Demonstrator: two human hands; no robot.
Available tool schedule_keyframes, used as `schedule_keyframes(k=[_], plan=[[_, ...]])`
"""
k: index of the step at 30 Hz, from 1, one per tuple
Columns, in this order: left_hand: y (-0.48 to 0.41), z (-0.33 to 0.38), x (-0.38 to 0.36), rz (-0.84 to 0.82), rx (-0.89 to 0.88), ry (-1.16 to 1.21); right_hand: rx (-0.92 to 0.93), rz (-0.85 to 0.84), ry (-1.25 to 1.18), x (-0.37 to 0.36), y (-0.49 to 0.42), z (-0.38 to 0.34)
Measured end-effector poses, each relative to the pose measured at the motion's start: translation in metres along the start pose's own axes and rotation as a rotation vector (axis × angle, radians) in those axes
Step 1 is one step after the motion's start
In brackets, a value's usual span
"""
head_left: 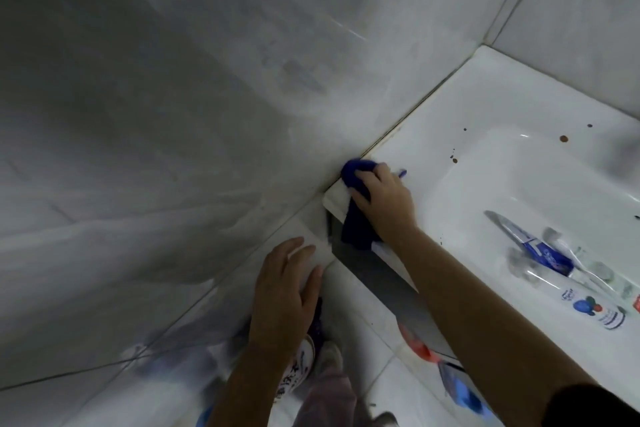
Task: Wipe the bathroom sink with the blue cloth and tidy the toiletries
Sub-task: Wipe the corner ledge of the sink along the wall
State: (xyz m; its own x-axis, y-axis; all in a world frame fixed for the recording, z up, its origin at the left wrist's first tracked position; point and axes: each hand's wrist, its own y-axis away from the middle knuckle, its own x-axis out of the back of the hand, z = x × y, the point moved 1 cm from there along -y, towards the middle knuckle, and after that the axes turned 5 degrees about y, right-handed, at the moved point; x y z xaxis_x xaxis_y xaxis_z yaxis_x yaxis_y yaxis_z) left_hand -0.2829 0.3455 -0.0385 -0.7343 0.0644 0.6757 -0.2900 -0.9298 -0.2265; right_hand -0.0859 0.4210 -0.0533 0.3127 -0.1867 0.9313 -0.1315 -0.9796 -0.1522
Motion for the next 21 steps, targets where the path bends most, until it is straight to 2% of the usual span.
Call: schedule_keyframes(k=[2,6,11,14,18,21], plan=[[-0.001,-0.002,0.002,0.001,-0.004,-0.004,-0.007,-0.019,0.020,-0.001,-0.011,0.002],[-0.005,-0.004,-0.003,-0.029,0.001,0.023,0.071,-0.054,0.032,0.027,0.040,0.039],[-0.014,-0.001,-0.012,-0.032,-0.012,0.024,-0.054,-0.075,0.063,0.025,0.062,0.027],[-0.019,-0.005,-0.013,-0.043,-0.037,0.009,0.090,0.001,0.037,0.010,0.047,-0.002],[-0.028,-0.015,-0.017,-0.044,-0.040,-0.055,0.212,-0.067,-0.011,0.000,0.011,-0.010],[-0.029,-0.015,-0.017,-0.060,-0.056,-0.063,0.298,-0.069,-0.034,0.008,0.043,0.009]])
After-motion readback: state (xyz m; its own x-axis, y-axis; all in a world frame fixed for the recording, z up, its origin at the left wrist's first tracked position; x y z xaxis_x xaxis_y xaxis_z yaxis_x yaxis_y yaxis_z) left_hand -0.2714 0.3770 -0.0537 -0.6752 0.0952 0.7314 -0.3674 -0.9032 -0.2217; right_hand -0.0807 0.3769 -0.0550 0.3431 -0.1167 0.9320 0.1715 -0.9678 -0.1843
